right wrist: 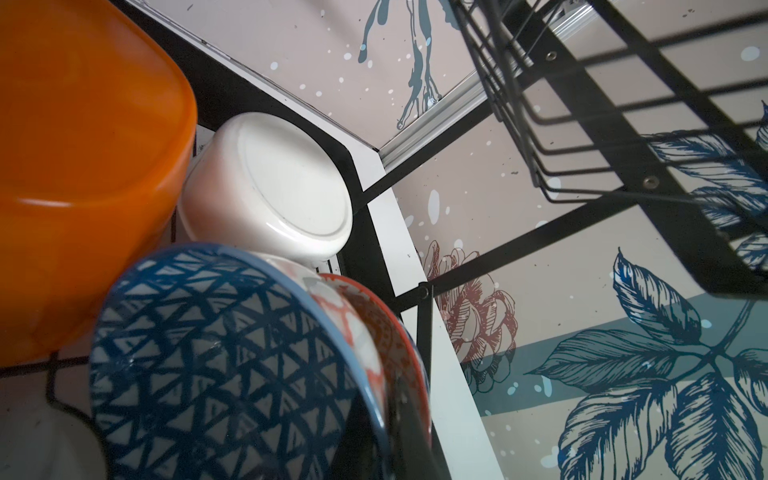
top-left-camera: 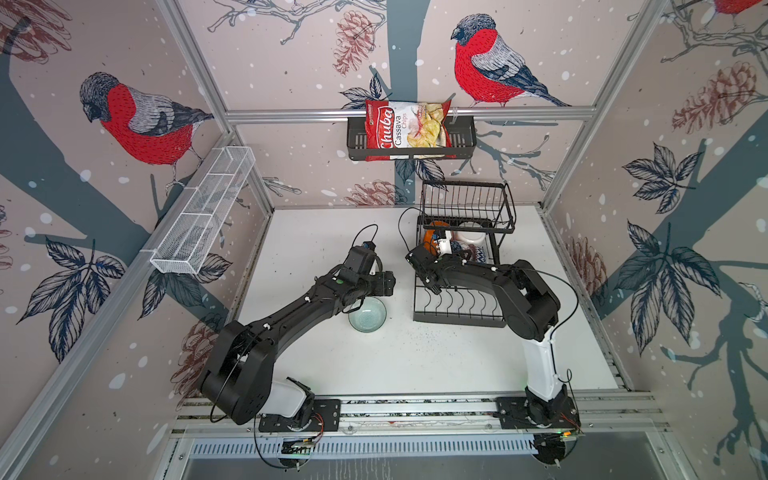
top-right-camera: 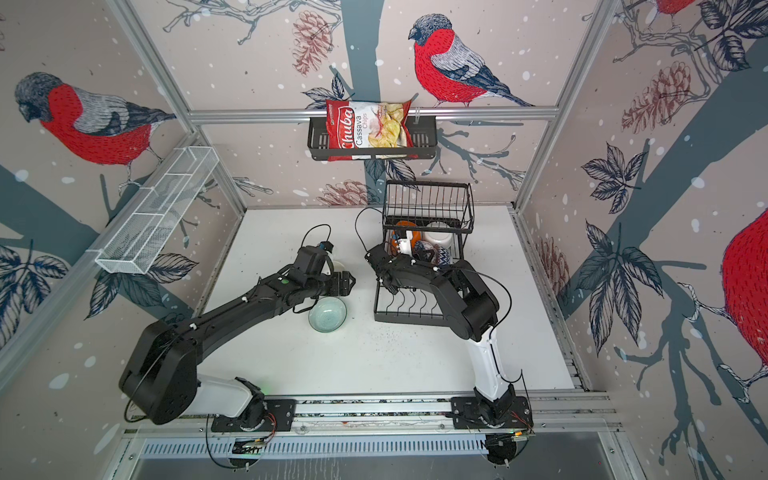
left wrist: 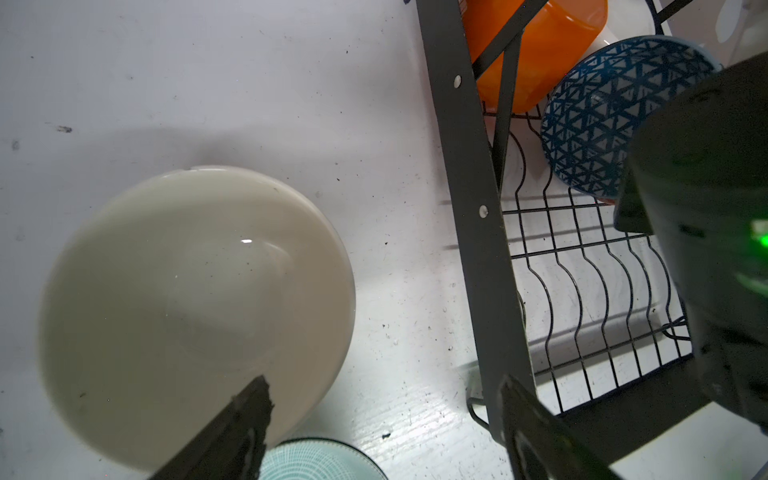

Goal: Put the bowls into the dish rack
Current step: 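Open the right gripper and draw it back from the blue bowl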

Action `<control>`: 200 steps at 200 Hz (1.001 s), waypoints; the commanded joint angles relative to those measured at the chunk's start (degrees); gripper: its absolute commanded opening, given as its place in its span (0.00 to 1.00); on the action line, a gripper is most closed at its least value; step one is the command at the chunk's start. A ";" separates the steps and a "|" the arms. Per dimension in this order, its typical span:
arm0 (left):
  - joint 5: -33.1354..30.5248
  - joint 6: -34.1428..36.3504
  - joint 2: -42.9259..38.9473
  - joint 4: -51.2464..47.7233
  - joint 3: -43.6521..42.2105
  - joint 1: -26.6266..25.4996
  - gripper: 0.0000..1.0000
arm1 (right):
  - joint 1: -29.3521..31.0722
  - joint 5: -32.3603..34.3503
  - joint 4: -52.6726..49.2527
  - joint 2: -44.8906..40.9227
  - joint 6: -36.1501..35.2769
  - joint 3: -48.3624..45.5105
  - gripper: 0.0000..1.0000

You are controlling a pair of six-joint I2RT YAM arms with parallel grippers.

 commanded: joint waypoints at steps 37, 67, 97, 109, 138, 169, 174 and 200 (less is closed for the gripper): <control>0.27 0.73 0.22 2.01 -0.39 0.07 0.86 | 1.32 -5.22 -6.89 0.95 9.03 2.45 0.07; 0.32 0.70 0.18 2.25 -0.72 0.08 0.86 | 1.54 -6.12 -8.62 0.95 10.52 3.22 0.14; 0.32 0.71 0.13 2.29 -0.80 0.07 0.86 | 1.63 -6.99 -8.80 0.60 10.78 3.36 0.20; 0.32 0.74 0.09 2.27 -0.88 0.07 0.86 | 1.71 -7.13 -8.82 0.60 10.75 3.43 0.21; 0.32 0.73 0.07 2.33 -1.00 0.08 0.86 | 1.80 -7.31 -9.17 0.49 11.00 3.57 0.29; 0.15 0.71 0.05 2.29 -1.04 0.09 0.86 | 1.80 -7.59 -9.13 0.04 11.00 3.53 0.37; 0.06 0.78 0.05 2.27 -1.00 0.08 0.86 | 1.80 -7.62 -9.01 -0.16 10.85 3.45 0.39; 0.06 0.72 -0.04 2.28 -0.81 0.08 0.86 | 1.80 -8.47 -8.35 -1.04 10.45 3.11 0.51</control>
